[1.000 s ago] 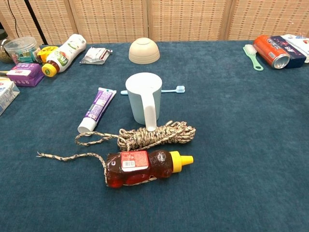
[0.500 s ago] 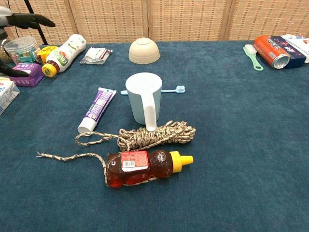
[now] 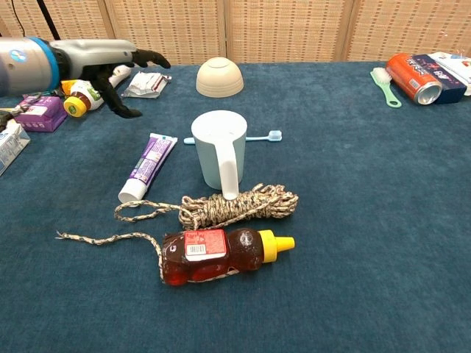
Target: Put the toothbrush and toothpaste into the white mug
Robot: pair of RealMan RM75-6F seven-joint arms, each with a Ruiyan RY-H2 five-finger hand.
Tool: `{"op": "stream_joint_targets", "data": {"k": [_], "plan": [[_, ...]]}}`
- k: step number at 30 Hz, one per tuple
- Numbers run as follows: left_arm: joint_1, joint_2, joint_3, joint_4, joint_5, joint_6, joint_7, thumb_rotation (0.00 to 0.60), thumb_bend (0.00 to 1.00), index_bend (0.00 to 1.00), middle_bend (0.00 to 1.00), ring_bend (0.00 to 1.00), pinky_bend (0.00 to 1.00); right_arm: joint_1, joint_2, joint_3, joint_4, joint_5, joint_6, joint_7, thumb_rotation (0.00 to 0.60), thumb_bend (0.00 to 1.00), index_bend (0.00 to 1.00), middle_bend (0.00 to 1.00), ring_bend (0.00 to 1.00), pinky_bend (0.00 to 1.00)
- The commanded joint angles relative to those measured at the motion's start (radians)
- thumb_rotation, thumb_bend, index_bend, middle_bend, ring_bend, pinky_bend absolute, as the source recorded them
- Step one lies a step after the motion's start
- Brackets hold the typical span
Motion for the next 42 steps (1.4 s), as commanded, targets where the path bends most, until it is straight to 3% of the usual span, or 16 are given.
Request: {"op": "stream_joint_targets", "data": {"k": [1,11,17,32,42], "plan": [[-0.086,-0.113,0.001,0.094,-0.113,-0.013,0.082,0.600,0.31,0.14,0.00,0.00,0.00,-0.004,0.000,0.006,0.001,-0.010,-0.009,0.000,0.600,0.00,0.00,0.00,0.00,0.00],[-0.215,-0.332,0.002,0.297,-0.288,0.024,0.213,0.600,0.30,0.21,0.00,0.00,0.00,-0.015,-0.003,0.034,0.010,-0.013,-0.051,0.008,0.600,0.00,0.00,0.00,0.00,0.00],[-0.252,-0.406,-0.005,0.387,-0.351,0.026,0.252,0.600,0.30,0.22,0.00,0.00,0.00,-0.021,-0.004,0.045,0.011,-0.021,-0.068,0.013,0.600,0.00,0.00,0.00,0.00,0.00],[-0.282,-0.509,-0.036,0.550,-0.375,-0.016,0.236,0.600,0.35,0.31,0.00,0.00,0.00,-0.033,-0.008,0.070,0.015,-0.043,-0.101,0.022,0.600,0.00,0.00,0.00,0.00,0.00],[-0.268,-0.505,-0.047,0.563,-0.335,-0.022,0.204,0.600,0.38,0.35,0.00,0.00,0.00,-0.041,-0.005,0.083,0.013,-0.054,-0.117,0.027,0.600,0.00,0.00,0.00,0.00,0.00]]}}
